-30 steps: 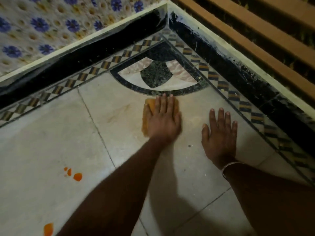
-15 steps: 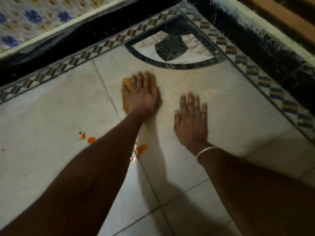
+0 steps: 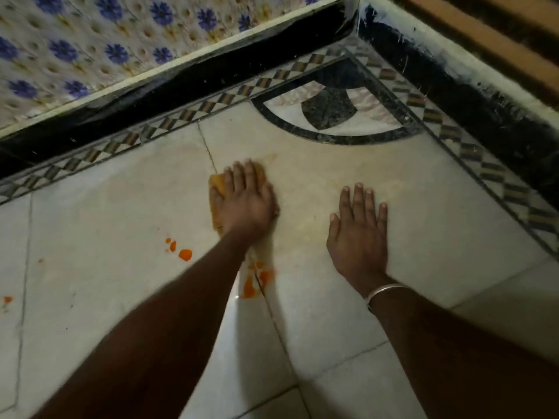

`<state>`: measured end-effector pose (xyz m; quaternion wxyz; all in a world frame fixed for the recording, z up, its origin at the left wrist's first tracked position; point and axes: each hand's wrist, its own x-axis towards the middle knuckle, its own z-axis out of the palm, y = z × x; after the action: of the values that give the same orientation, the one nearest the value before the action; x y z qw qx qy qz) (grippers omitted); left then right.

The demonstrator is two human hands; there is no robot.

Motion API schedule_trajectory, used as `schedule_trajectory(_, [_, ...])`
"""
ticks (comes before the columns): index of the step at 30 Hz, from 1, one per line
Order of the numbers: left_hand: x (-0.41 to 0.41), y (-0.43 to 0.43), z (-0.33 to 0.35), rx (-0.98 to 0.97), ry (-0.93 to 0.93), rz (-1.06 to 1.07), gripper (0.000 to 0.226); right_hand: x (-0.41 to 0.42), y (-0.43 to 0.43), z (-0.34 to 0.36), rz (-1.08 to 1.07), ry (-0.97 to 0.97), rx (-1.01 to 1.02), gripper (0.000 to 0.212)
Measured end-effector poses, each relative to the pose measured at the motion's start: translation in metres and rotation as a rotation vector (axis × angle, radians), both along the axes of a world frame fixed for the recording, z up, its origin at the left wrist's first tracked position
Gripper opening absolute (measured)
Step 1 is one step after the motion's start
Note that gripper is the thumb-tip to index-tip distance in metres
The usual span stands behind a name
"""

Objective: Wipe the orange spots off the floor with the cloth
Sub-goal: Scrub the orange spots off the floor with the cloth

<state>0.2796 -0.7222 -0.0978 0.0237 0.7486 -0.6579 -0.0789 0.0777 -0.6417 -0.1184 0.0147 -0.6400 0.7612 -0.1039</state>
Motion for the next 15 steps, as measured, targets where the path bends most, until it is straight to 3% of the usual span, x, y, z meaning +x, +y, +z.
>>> schedule_trajectory(4, [-0.056,0.054,0.002,0.022,0.017,-0.053,0.075,0.003,-0.001,0.004,-0.011,0.017,0.028,0.065])
schedule_trajectory(8, [-0.053,-0.013,0.009,0.021,-0.026,-0.332,0.071,-0.002,-0.004,0.002,0.007,0.019,-0.002,0.064])
schedule_trajectory(12, [-0.001,-0.014,0.002,0.017,0.028,0.047,0.072,-0.001,-0.002,0.001,-0.001,0.014,-0.008,0.065])
schedule_trajectory(15, [-0.034,0.037,0.006,0.012,0.039,0.067,0.074,0.002,-0.004,0.002,-0.008,0.008,-0.001,0.065])
